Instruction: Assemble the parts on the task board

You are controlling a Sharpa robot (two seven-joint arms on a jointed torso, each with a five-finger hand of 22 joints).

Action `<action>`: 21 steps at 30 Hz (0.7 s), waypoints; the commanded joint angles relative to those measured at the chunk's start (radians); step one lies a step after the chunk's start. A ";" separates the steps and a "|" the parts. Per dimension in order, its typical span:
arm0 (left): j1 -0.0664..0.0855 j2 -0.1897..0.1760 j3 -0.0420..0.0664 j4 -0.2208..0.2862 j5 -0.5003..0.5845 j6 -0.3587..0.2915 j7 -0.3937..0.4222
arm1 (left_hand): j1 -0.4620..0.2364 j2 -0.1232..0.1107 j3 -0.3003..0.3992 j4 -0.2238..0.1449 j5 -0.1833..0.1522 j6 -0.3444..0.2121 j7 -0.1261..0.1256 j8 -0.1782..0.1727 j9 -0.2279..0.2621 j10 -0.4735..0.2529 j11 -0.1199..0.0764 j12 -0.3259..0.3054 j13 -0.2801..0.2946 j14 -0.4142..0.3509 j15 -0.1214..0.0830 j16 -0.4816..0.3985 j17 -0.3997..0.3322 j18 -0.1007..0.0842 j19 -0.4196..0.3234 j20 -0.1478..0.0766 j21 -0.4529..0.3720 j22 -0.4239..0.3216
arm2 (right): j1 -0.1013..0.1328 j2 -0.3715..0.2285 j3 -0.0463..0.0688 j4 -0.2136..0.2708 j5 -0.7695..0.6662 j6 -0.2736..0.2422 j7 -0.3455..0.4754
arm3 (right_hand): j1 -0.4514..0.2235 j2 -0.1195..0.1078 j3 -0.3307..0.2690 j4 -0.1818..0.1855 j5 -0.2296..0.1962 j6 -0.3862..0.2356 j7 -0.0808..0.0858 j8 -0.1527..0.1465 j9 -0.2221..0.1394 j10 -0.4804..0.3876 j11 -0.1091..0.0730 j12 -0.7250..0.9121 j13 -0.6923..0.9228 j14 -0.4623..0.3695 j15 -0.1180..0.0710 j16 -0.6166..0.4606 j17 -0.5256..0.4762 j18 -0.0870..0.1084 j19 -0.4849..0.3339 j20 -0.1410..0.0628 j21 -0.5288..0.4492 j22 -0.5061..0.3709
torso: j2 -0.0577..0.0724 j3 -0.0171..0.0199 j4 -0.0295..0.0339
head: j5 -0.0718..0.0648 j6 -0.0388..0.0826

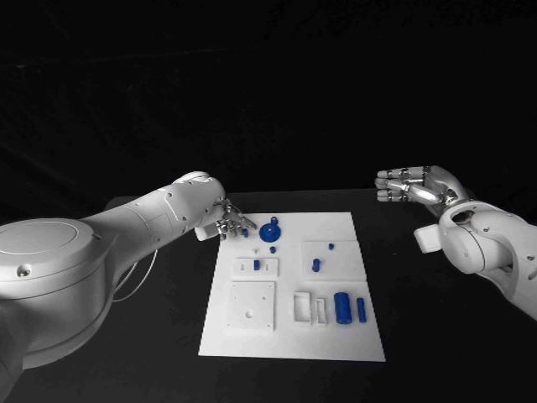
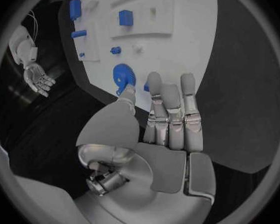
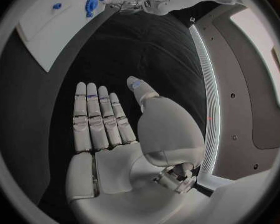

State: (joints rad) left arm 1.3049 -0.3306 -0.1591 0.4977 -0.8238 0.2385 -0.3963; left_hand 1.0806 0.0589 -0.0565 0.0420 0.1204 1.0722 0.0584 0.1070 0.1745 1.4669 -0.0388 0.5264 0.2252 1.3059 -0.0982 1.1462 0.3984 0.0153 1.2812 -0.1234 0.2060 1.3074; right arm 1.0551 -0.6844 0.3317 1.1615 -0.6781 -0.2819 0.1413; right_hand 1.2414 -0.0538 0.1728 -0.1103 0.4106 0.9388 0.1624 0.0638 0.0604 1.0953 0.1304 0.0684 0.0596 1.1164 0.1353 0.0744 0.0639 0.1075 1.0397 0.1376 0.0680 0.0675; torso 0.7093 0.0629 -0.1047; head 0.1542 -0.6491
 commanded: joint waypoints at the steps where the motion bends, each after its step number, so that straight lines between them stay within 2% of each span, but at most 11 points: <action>1: -0.010 0.004 -0.003 0.002 0.009 0.046 -0.001 | 0.015 0.019 -0.001 -0.023 0.014 0.012 0.002 0.006 0.005 0.036 0.003 -0.006 0.001 -0.004 -0.001 0.005 -0.001 -0.014 -0.003 0.007 -0.003 0.018 | 0.000 0.001 0.001 0.000 -0.009 0.002 0.009 | 0.003 0.001 -0.007 -0.001 0.004 -0.005 -0.001 -0.005 -0.001 0.000 0.006 -0.003 -0.001 -0.008 0.001 -0.003 -0.001 0.008 -0.008 0.001 0.004 -0.001 | 0.000 0.0001 0.0007 | 0.000 -0.001; 7: -0.010 0.004 -0.003 0.002 0.009 0.052 -0.006 | 0.035 0.039 -0.005 -0.048 0.026 0.020 0.000 0.004 0.005 0.036 0.002 -0.006 0.002 -0.005 -0.002 0.006 -0.001 -0.015 -0.004 0.005 -0.002 0.018 | 0.000 0.003 0.001 -0.002 -0.010 0.002 0.009 | 0.003 0.001 -0.007 -0.001 0.004 -0.005 -0.001 -0.005 -0.001 0.000 0.006 -0.003 -0.001 -0.008 0.001 -0.003 -0.001 0.008 -0.008 0.001 0.004 -0.001 | 0.001 -0.0002 0.0002 | 0.001 -0.001; 21: -0.010 0.004 -0.003 0.000 0.008 0.058 -0.009 | 0.060 0.060 0.000 -0.070 0.030 0.041 -0.008 0.015 0.012 0.037 -0.002 -0.005 0.002 -0.004 -0.004 0.008 -0.001 -0.015 -0.003 0.004 0.000 0.019 | 0.000 0.005 0.001 -0.004 -0.011 0.002 0.009 | 0.004 0.001 -0.006 -0.002 0.004 -0.004 -0.001 -0.005 -0.001 0.000 0.006 -0.003 -0.001 -0.008 0.001 -0.003 -0.001 0.008 -0.008 0.001 0.004 -0.001 | 0.001 -0.0005 -0.0003 | 0.001 -0.002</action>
State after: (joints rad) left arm 1.3037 -0.3304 -0.1596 0.4949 -0.8183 0.2611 -0.3967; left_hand 1.1360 0.1150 -0.0579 -0.0217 0.1463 1.1071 0.0494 0.1191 0.1843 1.4670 -0.0389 0.5265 0.2259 1.3059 -0.0982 1.1501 0.3985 0.0152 1.2811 -0.1234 0.2060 1.3080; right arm 1.0553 -0.6810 0.3317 1.1573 -0.6806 -0.2826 0.1411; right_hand 1.2414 -0.0538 0.1728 -0.1103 0.4106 0.9388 0.1624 0.0638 0.0603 1.0953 0.1304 0.0684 0.0596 1.1164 0.1353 0.0744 0.0639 0.1076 1.0397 0.1375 0.0680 0.0675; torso 0.7101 0.0626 -0.1046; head 0.1549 -0.6509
